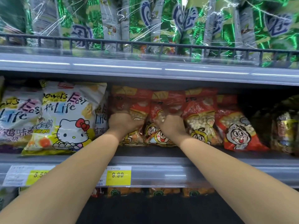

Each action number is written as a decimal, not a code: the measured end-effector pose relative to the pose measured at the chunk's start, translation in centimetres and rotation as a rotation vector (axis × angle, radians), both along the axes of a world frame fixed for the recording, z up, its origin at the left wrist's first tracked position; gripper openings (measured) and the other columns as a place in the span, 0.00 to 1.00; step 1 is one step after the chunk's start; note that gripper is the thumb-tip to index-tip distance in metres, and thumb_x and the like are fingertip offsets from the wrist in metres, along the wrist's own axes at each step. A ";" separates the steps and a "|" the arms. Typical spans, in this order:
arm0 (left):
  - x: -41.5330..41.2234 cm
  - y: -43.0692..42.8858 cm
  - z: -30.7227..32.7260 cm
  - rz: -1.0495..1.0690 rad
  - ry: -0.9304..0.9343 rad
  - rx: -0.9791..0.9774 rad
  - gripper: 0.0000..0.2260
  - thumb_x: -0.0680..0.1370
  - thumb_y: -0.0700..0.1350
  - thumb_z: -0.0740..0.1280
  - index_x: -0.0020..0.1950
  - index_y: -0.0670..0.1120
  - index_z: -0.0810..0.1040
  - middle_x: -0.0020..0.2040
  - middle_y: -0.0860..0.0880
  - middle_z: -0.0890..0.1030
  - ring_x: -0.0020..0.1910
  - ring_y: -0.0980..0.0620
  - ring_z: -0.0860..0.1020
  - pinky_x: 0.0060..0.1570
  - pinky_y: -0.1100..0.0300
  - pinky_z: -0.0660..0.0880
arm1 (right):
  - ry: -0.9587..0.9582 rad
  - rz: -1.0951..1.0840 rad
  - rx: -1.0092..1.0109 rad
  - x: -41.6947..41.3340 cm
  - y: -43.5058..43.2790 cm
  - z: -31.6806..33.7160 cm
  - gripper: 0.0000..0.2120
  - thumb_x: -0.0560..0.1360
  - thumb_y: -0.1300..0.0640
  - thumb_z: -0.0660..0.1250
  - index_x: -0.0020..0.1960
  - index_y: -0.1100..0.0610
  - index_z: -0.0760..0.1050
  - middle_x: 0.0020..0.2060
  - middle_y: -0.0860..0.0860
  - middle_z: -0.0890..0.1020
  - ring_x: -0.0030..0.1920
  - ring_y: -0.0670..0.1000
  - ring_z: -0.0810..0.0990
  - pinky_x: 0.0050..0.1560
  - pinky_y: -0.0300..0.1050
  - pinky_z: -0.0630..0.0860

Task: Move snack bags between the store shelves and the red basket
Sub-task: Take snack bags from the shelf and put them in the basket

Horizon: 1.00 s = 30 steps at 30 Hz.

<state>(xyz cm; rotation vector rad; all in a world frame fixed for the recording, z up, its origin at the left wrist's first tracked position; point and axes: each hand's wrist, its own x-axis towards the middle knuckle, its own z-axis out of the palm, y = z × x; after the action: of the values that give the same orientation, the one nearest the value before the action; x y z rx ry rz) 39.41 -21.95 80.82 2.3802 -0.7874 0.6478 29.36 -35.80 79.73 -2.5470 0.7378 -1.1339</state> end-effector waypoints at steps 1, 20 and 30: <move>-0.3 0.1 0.0 0.015 -0.049 -0.039 0.34 0.70 0.67 0.67 0.66 0.46 0.70 0.53 0.42 0.81 0.55 0.42 0.78 0.49 0.57 0.74 | -0.001 0.001 -0.006 -0.2 0.1 0.0 0.20 0.77 0.42 0.63 0.35 0.56 0.70 0.41 0.59 0.79 0.51 0.62 0.77 0.48 0.50 0.75; 1.1 -0.9 -0.4 -0.042 0.048 0.034 0.48 0.73 0.71 0.59 0.78 0.46 0.38 0.63 0.34 0.73 0.61 0.35 0.72 0.55 0.50 0.70 | -0.064 -0.010 0.083 1.7 -0.9 -0.4 0.44 0.61 0.19 0.53 0.67 0.46 0.57 0.58 0.61 0.75 0.56 0.63 0.76 0.53 0.53 0.76; 1.8 -0.6 -0.8 -0.154 0.115 0.058 0.48 0.73 0.68 0.63 0.77 0.53 0.33 0.67 0.36 0.72 0.66 0.36 0.70 0.62 0.49 0.70 | -0.035 0.037 0.355 0.1 -1.3 0.6 0.40 0.76 0.39 0.63 0.78 0.48 0.43 0.68 0.58 0.72 0.65 0.61 0.73 0.59 0.47 0.71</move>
<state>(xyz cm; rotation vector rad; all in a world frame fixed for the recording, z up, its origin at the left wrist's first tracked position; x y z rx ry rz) 41.24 -22.55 80.00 2.3561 -0.9396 0.4273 29.48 -37.13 80.31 -2.2295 0.8000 -0.9376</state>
